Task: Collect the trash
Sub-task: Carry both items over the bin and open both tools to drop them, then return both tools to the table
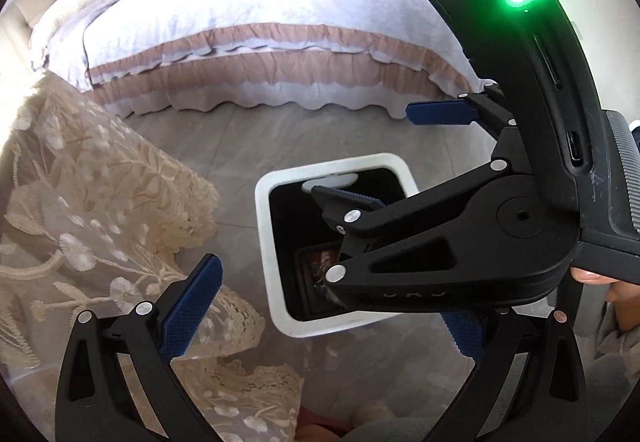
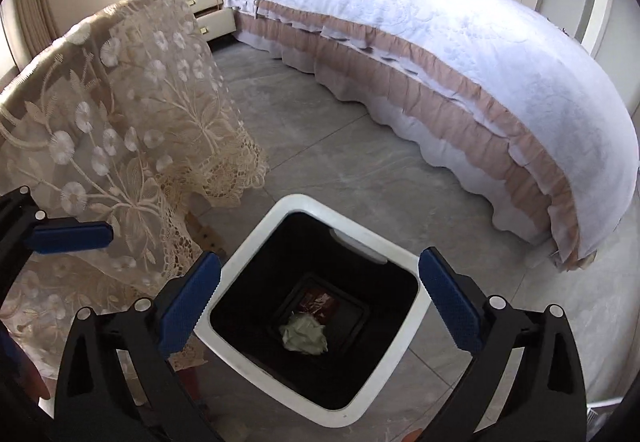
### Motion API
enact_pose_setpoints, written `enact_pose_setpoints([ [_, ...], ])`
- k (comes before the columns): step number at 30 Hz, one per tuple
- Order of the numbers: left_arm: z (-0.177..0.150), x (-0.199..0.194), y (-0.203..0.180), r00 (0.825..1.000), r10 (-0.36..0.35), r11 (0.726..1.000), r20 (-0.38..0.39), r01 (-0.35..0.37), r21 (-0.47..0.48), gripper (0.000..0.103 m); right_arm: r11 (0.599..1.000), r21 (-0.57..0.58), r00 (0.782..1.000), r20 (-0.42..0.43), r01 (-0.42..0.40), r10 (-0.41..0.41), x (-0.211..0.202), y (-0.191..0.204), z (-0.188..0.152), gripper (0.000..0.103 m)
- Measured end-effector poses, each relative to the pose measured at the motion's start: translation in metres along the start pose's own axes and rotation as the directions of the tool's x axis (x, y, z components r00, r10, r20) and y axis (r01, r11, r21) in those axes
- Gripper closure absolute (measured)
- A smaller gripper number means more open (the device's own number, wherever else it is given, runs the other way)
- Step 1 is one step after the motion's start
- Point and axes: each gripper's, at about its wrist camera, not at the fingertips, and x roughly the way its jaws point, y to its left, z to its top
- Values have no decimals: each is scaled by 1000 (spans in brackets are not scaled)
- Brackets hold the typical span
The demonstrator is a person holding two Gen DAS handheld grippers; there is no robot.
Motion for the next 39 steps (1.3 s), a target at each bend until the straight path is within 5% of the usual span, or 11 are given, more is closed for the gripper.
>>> enact_pose_setpoints([
  [13,5,-53,-6,993,-11,1000,122,9,14,5,998,-48,988,152,39,-31,-57,13,20,4],
  [22,0,-112,-3,973,50,999,224,-48,-14,5,993,-98,955,294,66,-34,-114,39,38,4],
  [29,-24,-165,20,942,167,986,292,-152,-73,5,979,-192,908,419,62,25,-152,85,52,4],
  [39,-94,-234,74,871,393,907,295,-314,-281,5,932,-362,845,505,22,176,-186,171,56,4],
])
